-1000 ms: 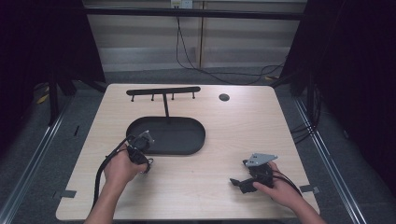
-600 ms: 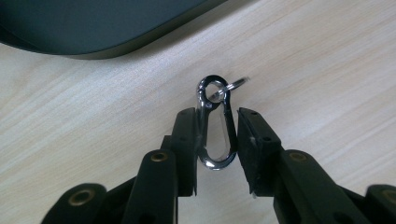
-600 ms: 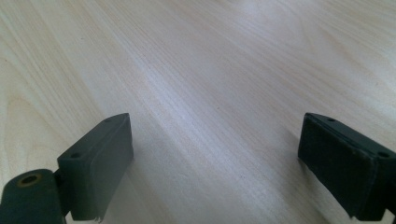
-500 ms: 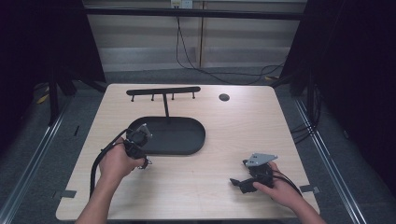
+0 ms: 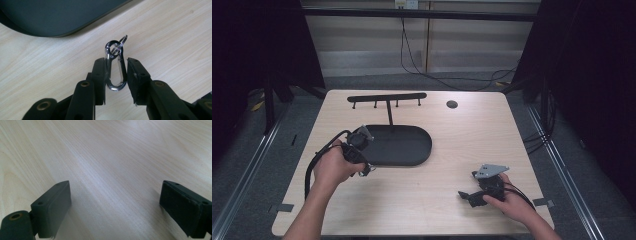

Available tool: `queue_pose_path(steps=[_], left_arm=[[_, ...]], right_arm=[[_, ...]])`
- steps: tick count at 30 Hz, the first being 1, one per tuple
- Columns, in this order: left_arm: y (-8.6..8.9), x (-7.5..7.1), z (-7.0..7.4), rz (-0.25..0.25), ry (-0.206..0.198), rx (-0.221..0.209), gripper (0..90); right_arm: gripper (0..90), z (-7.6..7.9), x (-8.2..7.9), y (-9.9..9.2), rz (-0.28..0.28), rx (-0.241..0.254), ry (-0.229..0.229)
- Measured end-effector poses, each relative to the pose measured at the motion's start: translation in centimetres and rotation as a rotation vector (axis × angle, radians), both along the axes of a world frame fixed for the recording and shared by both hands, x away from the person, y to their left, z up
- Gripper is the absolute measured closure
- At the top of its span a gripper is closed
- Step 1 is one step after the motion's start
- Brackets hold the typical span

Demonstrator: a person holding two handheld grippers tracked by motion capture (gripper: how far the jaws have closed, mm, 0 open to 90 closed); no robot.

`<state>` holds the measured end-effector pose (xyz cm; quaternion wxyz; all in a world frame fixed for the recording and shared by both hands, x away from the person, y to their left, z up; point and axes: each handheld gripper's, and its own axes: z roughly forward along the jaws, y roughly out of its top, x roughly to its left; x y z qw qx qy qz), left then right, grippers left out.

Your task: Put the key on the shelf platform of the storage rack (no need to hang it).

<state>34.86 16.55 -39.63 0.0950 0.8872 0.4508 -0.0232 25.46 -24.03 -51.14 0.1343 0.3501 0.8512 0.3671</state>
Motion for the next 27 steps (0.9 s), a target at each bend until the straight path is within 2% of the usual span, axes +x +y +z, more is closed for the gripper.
queue_pose_path(steps=[8, 16, 27], left_arm=[[-0.1, 0.4, 1.2, 0.002, 0.007, -0.006, 69.0], [-0.4, 0.8, 2.3, -0.003, -0.004, -0.004, 69.0], [-0.7, 1.7, 2.9, 0.008, -0.014, -0.015, 69.0]], right_arm=[[9.7, 0.0, 0.0, 0.0, -0.001, 0.0, 0.0], [9.7, 0.0, 0.0, 0.0, -0.003, 0.001, 0.0], [9.7, 0.0, 0.0, 0.0, -0.003, 0.002, 0.001]])
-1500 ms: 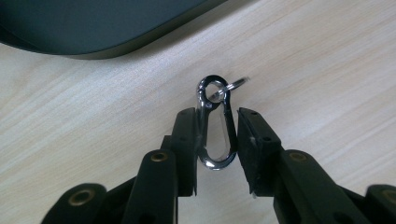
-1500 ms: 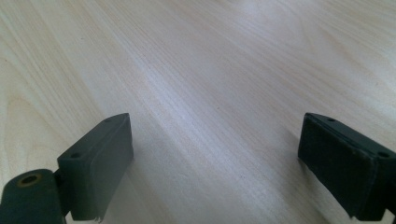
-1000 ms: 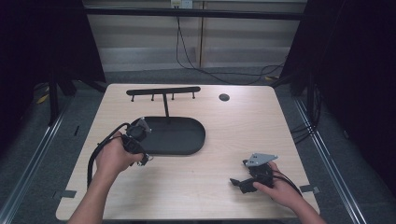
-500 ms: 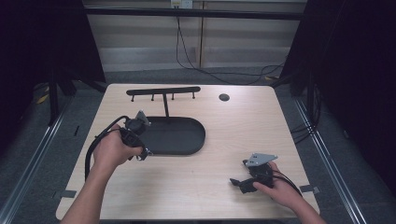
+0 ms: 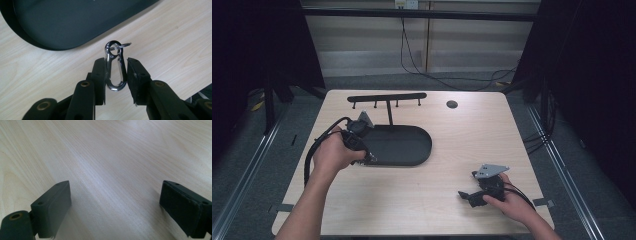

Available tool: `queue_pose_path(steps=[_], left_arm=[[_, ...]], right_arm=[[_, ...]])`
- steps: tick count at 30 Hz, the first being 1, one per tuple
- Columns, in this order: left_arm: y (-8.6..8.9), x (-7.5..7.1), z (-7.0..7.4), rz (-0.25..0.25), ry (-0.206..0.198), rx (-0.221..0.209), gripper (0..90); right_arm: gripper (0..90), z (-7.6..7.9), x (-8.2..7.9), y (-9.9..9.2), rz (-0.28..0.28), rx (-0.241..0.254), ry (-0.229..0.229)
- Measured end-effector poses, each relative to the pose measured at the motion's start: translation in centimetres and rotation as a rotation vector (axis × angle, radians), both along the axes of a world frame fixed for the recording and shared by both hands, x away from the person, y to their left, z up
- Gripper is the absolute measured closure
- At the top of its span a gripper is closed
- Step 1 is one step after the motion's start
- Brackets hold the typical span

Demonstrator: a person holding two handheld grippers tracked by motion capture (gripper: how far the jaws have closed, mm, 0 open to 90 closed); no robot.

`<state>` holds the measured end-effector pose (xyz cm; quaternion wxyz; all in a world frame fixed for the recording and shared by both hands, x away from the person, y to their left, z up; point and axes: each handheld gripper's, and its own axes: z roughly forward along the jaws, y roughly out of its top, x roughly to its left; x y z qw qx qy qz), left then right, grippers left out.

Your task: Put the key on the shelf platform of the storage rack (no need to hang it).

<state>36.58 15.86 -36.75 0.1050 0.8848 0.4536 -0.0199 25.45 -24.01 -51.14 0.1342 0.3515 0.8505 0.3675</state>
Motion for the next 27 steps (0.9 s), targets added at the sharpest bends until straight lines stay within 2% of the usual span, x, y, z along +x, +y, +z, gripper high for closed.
queue_pose_path(steps=[12, 27], left_arm=[[-0.5, 1.3, -0.4, 0.021, 0.004, -0.033, 69.1], [-0.9, 2.2, 0.1, 0.028, -0.022, -0.027, 69.0]], right_arm=[[9.7, 0.0, 0.0, 0.0, 0.002, 0.0, -0.002], [9.7, 0.0, 0.0, 0.0, 0.002, 0.0, -0.003]])
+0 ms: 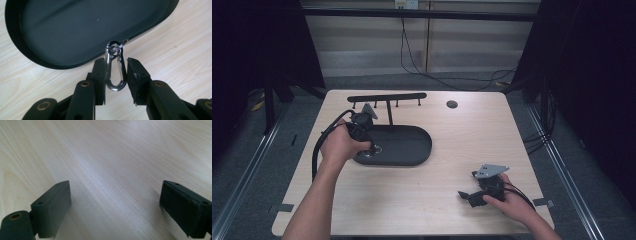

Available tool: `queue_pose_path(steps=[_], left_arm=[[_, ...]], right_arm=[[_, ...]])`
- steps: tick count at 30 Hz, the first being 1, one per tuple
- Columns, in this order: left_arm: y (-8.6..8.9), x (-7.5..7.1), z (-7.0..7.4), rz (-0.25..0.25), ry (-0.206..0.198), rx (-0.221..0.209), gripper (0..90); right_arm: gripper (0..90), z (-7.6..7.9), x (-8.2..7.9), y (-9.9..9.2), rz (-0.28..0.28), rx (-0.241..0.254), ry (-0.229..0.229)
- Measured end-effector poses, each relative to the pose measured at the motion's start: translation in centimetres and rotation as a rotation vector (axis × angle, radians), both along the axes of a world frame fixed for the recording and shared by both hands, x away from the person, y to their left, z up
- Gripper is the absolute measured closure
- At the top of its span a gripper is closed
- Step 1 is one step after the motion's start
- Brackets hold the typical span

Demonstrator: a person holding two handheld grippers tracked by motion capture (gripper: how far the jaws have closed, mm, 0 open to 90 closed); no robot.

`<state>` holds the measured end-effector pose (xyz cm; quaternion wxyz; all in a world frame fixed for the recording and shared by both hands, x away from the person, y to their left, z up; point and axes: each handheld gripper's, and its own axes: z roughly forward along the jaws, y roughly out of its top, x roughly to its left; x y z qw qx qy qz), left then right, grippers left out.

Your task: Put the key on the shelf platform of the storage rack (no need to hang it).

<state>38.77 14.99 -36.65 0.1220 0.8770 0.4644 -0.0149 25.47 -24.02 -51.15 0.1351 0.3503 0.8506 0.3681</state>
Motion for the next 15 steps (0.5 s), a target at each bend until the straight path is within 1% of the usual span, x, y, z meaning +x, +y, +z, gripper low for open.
queue_pose_path(steps=[5, 10, 12, 14, 15], left_arm=[[-0.23, 0.36, 0.15, 0.008, -0.005, 0.003, 69.1], [-0.44, 0.75, -0.22, 0.015, -0.011, 0.006, 69.1], [-0.52, 0.88, -0.34, 0.021, -0.016, -0.003, 69.1], [-0.6, 1.02, -0.46, 0.023, -0.023, -0.003, 69.1], [-0.66, 1.05, -0.52, 0.028, -0.019, -0.004, 69.1]], right_arm=[[9.7, 0.0, 0.0, 0.0, 0.0, 0.0, 0.0], [9.7, 0.0, 0.0, 0.0, 0.0, 0.0, 0.0], [9.7, 0.0, 0.0, 0.0, -0.001, -0.001, 0.0], [9.7, 0.0, 0.0, 0.0, 0.0, 0.0, 0.0], [9.7, 0.0, 0.0, 0.0, 0.0, 0.0, 0.0]])
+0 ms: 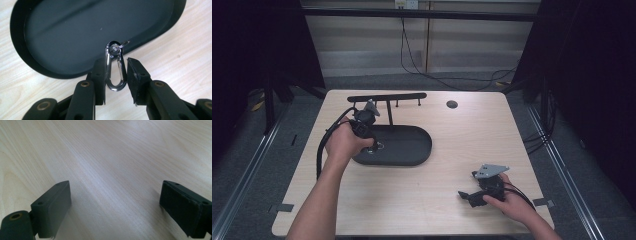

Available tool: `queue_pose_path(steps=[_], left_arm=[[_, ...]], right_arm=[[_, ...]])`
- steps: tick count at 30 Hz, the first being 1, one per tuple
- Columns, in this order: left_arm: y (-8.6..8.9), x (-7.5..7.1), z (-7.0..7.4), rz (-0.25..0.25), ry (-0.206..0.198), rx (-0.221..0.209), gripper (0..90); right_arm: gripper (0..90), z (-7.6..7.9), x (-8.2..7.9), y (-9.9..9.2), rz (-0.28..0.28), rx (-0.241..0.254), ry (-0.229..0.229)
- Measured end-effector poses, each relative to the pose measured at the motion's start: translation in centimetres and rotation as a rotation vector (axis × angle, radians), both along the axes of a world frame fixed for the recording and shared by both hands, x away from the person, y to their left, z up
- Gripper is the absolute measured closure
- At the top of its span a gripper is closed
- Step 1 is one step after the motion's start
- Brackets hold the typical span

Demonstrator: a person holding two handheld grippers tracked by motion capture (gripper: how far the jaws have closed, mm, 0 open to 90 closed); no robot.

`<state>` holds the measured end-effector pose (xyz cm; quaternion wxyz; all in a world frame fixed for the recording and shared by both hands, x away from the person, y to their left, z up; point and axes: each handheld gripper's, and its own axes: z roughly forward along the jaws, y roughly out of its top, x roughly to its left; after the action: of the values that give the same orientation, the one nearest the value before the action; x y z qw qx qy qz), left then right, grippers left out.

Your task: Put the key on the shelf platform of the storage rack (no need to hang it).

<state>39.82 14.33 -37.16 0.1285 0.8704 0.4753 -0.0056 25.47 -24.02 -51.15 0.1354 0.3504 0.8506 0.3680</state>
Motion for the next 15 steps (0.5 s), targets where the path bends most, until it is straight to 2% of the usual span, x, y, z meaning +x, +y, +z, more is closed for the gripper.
queue_pose_path(steps=[15], left_arm=[[-0.77, 0.79, -1.03, 0.009, -0.017, 0.001, 69.0]], right_arm=[[9.7, 0.0, 0.0, 0.0, 0.0, 0.001, 0.001]])
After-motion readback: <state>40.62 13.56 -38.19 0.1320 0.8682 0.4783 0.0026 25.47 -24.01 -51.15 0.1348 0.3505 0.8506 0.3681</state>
